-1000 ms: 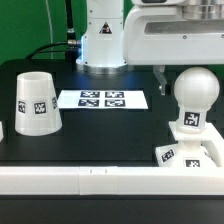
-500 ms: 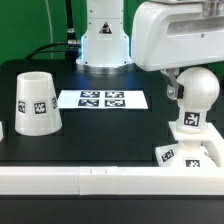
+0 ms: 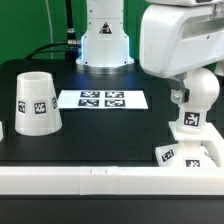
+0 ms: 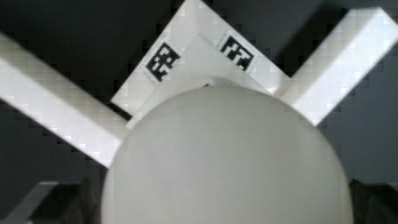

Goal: Assemble lamp

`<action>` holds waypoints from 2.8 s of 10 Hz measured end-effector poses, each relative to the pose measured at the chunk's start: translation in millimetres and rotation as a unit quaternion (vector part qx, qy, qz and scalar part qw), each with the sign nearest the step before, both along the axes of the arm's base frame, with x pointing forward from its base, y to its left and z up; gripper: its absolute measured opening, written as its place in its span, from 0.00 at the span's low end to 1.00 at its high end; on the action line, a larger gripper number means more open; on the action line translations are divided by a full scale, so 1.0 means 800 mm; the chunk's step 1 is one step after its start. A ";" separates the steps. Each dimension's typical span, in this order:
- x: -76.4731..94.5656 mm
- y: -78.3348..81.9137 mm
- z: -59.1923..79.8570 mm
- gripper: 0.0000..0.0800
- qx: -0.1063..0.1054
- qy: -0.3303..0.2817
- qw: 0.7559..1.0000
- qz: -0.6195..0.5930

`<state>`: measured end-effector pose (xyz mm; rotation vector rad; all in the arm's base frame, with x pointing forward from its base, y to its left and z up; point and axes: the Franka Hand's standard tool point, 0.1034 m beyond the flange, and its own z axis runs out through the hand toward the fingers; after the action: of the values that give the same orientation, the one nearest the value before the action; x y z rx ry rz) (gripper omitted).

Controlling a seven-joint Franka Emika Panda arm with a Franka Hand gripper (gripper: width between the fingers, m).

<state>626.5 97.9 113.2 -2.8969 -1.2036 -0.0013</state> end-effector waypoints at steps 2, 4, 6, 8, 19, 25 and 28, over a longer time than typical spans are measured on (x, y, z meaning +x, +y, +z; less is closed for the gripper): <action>0.000 -0.001 -0.001 0.87 -0.008 -0.004 0.994 0.106; 0.000 0.000 -0.002 0.87 -0.014 -0.003 0.979 0.203; 0.000 0.000 -0.003 0.87 -0.019 -0.001 0.960 0.280; 0.000 -0.002 -0.003 0.87 -0.028 0.000 0.938 0.345; 0.001 -0.011 -0.004 0.72 -0.037 0.004 0.930 0.365; -0.002 -0.010 -0.004 0.72 -0.025 0.005 0.999 0.046; -0.002 -0.010 -0.005 0.72 -0.025 0.003 0.999 -0.044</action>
Offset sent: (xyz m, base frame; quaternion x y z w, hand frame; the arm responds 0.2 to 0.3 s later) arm 0.0051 0.0103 -0.0004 -0.0126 0.0019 -0.2927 0.9561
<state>624.8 90.1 109.6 -2.9879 -1.0893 0.0383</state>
